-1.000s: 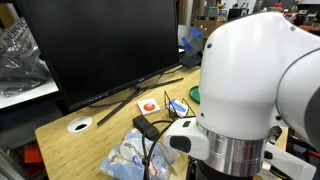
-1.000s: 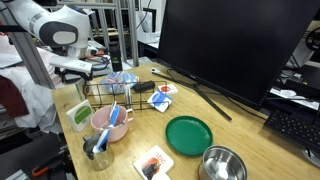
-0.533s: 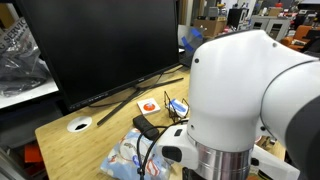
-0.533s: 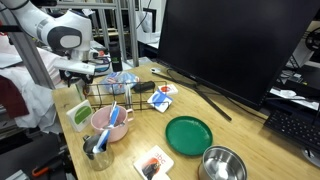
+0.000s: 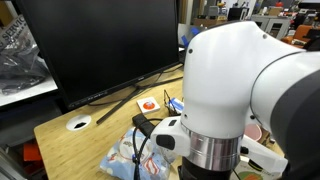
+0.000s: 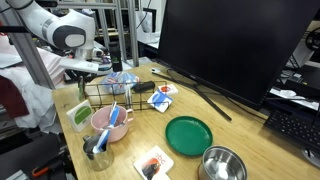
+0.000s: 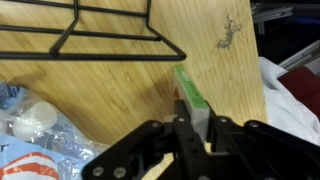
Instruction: Pick up the white and green book on the left side of the desk and place it on the right
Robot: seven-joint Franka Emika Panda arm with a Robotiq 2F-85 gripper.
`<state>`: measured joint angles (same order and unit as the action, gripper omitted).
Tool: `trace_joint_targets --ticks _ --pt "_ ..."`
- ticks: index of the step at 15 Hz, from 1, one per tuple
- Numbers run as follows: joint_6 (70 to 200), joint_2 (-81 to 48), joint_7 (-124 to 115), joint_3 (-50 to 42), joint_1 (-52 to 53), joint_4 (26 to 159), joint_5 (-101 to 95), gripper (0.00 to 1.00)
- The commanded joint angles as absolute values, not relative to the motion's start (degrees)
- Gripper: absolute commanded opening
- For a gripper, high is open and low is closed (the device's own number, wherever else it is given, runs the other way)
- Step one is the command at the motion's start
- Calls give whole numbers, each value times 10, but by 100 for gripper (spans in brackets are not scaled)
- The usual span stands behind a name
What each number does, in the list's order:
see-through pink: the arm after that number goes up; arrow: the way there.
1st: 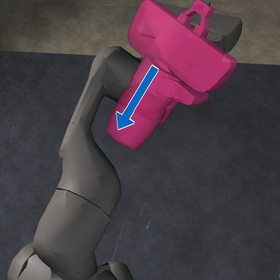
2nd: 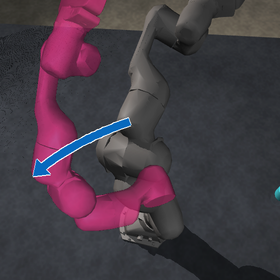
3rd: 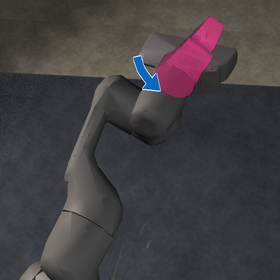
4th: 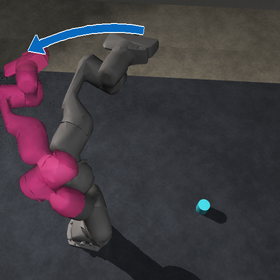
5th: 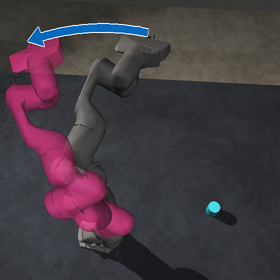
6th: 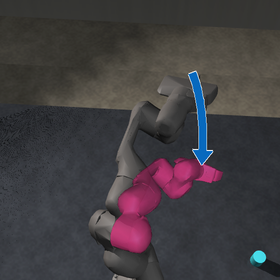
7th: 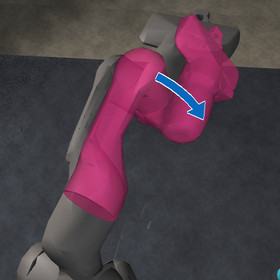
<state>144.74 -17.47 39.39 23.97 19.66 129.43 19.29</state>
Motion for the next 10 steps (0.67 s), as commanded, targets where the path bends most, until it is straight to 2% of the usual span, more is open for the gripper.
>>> trace_joint_targets --ticks 1,2,10 --pt "1448 -176 405 263 167 1288 198 0" --pt "1447 -174 402 263 164 1289 196 4" --pt "1443 -94 389 235 116 1317 191 4"
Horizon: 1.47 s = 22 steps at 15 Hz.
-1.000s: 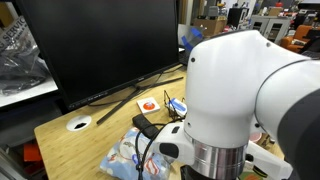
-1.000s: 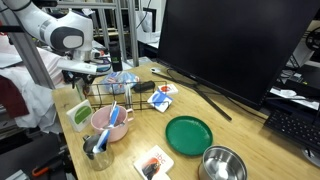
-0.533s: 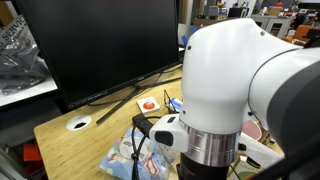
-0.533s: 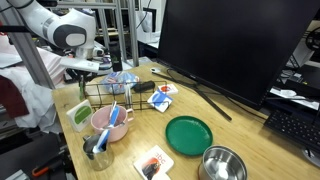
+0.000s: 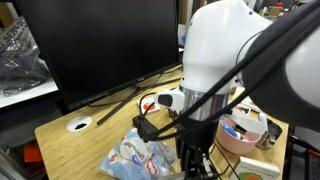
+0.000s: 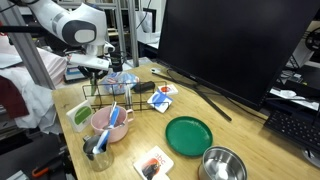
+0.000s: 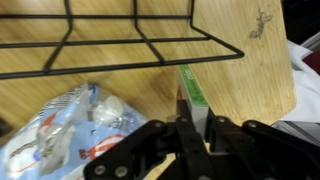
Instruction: Pick up the white and green book on the left side of the desk and place it on the right
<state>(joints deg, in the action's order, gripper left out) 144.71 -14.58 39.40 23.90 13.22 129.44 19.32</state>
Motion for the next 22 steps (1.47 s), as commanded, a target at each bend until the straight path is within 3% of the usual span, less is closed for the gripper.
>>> trace_joint_targets --ticks 1,7,12,20,21,22 --pt "1443 -73 395 230 109 1319 197 4" --pt "1440 29 388 171 107 1316 180 4" --pt "1409 103 229 112 81 1333 -19 4" --pt "1276 152 101 67 59 1351 -99 4" --pt "1271 154 98 66 59 1354 -99 14" --pt "1272 154 98 66 60 1354 -99 14"
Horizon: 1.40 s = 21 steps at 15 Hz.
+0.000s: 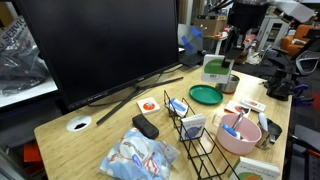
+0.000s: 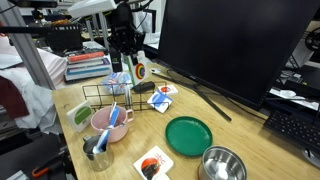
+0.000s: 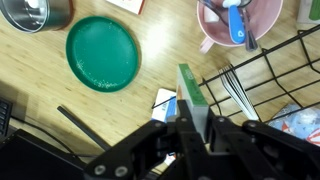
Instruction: Pick up the white and green book on the left side of the desk and place it on the right
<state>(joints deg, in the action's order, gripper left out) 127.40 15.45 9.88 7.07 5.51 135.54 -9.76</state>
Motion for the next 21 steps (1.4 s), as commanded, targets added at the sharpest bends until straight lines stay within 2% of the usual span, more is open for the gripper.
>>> trace_joint_targets --ticks 1,3,4,21 --pt "1273 153 98 67 61 1354 -99 14" --pt "1273 153 98 67 62 1354 -99 14" --pt "1273 147 91 65 60 1352 -93 4" --pt "1333 -37 16 42 42 1359 -137 4"
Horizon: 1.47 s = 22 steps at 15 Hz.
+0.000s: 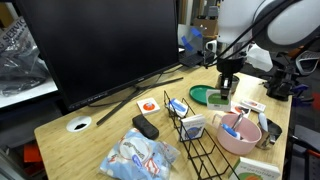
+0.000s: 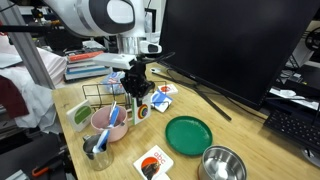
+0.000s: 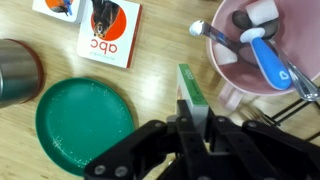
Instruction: Pick up the white and green book on the left side of the desk and place it on the right
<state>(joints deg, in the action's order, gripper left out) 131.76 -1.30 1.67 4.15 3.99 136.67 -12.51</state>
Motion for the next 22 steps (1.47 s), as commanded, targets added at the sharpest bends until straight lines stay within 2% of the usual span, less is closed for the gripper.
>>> trace_joint_targets --ticks 1,8,20,21,22 --pt "1341 -49 22 42 43 1358 -134 4" --pt "1418 -102 57 42 45 1357 -127 4" --pt "1422 -103 60 39 46 1369 -138 4" --pt "1421 -102 61 39 45 1370 -137 30" --pt "1421 -102 60 39 45 1372 -137 40"
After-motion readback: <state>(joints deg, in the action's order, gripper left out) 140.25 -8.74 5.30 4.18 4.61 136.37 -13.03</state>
